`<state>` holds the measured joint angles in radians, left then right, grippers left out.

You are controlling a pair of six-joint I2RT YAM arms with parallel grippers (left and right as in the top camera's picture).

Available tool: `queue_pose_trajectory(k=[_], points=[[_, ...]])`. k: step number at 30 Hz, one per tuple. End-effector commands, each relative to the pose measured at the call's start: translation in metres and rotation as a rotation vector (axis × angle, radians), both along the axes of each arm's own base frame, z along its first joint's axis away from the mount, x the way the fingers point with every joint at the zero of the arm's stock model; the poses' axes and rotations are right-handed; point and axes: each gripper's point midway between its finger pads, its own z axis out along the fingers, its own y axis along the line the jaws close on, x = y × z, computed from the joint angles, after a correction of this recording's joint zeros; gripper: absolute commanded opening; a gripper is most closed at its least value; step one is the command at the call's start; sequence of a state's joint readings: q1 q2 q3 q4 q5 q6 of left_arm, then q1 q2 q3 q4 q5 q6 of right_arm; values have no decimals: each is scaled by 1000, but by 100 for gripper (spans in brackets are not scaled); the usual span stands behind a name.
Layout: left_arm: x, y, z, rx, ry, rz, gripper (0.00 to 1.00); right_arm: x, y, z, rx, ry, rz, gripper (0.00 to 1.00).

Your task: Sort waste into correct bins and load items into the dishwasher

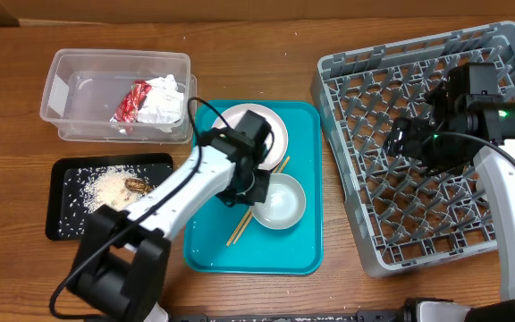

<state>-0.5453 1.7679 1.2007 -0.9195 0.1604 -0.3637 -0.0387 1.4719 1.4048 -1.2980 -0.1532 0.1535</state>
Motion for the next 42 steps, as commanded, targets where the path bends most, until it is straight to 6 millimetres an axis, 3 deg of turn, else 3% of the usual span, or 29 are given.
queue_pose_trajectory(k=[1, 5, 9, 15, 20, 26, 29, 33, 37, 40, 42], points=[[7, -8, 1, -13, -28, -1, 9, 1, 1, 2, 10, -4, -1, 91], [11, -6, 3, -11, -37, 6, 24, -2, 3, 1, 17, 4, 1, 92], [16, 12, 18, 8, -24, 57, 26, -4, 10, 2, 56, 14, 19, 92], [32, 61, 56, 24, -102, 186, 28, -8, 31, 3, 74, 18, 84, 91], [27, 108, 82, 77, -142, 284, 33, -12, 63, 3, 73, 10, 189, 91], [19, 158, 102, 106, -160, 417, 36, -13, 106, 4, 79, -26, 319, 91], [19, 175, 107, 92, -168, 482, 43, -13, 122, 0, 85, -22, 348, 91], [20, 188, 107, 72, -158, 543, 59, -19, 143, -14, 80, 23, 405, 90], [19, 194, 107, 76, -156, 564, 92, -23, 159, -34, 71, 85, 426, 87], [19, 195, 106, 78, -156, 564, 100, -24, 170, -56, 62, 155, 417, 80], [19, 195, 106, 79, -157, 564, 100, -26, 175, -67, 54, 188, 423, 76]])
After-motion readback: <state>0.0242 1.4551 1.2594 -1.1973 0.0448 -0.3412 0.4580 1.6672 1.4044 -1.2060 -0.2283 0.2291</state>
